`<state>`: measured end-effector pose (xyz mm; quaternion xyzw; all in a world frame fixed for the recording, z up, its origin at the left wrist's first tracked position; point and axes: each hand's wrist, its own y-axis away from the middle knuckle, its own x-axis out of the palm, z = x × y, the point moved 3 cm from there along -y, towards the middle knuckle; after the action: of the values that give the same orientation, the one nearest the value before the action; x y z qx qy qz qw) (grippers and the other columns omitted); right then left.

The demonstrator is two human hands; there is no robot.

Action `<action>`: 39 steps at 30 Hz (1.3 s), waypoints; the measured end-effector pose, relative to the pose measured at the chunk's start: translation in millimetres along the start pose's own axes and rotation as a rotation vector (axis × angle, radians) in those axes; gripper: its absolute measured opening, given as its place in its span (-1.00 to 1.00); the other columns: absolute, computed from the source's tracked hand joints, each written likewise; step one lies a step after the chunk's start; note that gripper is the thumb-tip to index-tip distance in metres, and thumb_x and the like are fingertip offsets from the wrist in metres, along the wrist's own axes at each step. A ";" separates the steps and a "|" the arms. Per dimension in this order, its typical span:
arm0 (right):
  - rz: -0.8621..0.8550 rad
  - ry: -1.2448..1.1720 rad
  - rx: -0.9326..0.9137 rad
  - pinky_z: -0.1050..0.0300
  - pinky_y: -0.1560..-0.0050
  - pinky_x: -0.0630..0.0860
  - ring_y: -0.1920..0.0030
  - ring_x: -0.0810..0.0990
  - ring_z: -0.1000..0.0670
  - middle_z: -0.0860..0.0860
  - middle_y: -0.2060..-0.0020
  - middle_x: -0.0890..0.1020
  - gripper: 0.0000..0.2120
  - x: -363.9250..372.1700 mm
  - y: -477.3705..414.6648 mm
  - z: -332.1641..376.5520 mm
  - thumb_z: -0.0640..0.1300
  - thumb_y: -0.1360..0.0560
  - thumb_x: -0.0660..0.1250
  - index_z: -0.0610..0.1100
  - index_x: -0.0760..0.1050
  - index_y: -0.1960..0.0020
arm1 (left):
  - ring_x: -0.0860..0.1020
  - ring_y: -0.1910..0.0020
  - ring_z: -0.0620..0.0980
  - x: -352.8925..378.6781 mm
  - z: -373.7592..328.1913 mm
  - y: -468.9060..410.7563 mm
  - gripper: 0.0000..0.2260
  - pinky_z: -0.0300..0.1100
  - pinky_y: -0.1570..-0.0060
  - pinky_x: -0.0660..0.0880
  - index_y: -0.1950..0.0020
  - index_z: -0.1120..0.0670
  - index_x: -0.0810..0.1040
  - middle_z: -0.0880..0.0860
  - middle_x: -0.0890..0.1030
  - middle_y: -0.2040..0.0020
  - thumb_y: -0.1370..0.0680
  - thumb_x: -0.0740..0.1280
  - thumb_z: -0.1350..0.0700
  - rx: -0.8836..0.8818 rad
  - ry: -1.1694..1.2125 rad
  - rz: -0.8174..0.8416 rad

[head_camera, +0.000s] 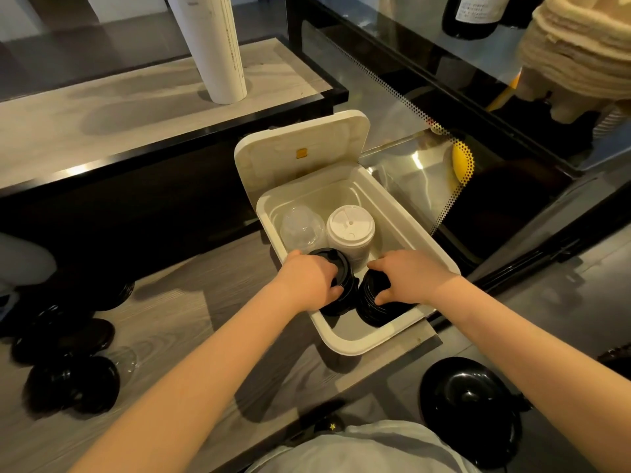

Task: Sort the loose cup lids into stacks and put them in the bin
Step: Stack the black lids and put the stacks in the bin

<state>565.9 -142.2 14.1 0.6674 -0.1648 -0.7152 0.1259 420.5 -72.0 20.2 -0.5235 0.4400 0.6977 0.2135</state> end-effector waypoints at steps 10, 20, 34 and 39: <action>0.033 -0.153 0.045 0.01 -0.32 0.37 -0.40 0.31 -0.05 -0.02 -0.45 0.29 -0.21 -3.7 10.3 -5.5 0.20 -0.47 0.30 -0.04 0.03 -0.54 | 0.51 0.03 0.07 -4.4 5.3 10.6 -0.72 -0.13 0.10 0.26 -0.08 0.12 0.51 0.04 0.53 0.04 -0.58 0.17 -0.06 0.042 0.139 -0.213; -0.220 -0.157 0.059 -0.03 -0.28 0.40 -0.37 0.34 -0.07 0.01 -0.42 0.33 -0.41 -45.5 21.5 45.8 0.11 -0.54 0.25 -0.03 0.18 -0.49 | 0.45 -0.21 -0.02 -15.5 50.8 60.0 -0.65 -0.05 -0.19 0.37 -0.20 0.07 0.52 -0.01 0.55 -0.16 -0.55 0.19 -0.10 -0.055 0.168 -0.440; -0.402 -0.195 -0.214 0.02 -0.23 0.42 -0.34 0.37 -0.05 -0.01 -0.35 0.41 -0.52 -52.8 -19.1 249.7 0.05 -0.55 0.25 -0.06 0.31 -0.42 | 0.33 -0.35 0.02 67.4 186.3 214.9 -0.59 -0.04 -0.28 0.29 -0.35 0.06 0.40 0.01 0.42 -0.34 -0.57 0.18 -0.11 -0.459 0.261 -0.312; -0.273 -0.215 -0.256 0.01 -0.18 0.44 -0.30 0.40 -0.06 -0.02 -0.29 0.44 -0.53 -26.7 -39.8 318.3 0.04 -0.54 0.24 -0.06 0.32 -0.41 | 0.31 -0.36 0.06 123.1 228.8 261.0 -0.58 0.01 -0.28 0.29 -0.37 0.07 0.36 0.02 0.39 -0.37 -0.57 0.20 -0.09 -0.577 0.365 -0.226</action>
<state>252.4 -73.5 39.9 0.5819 0.0069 -0.8079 0.0930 53.9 -36.6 23.9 -0.7235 0.1950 0.6603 0.0503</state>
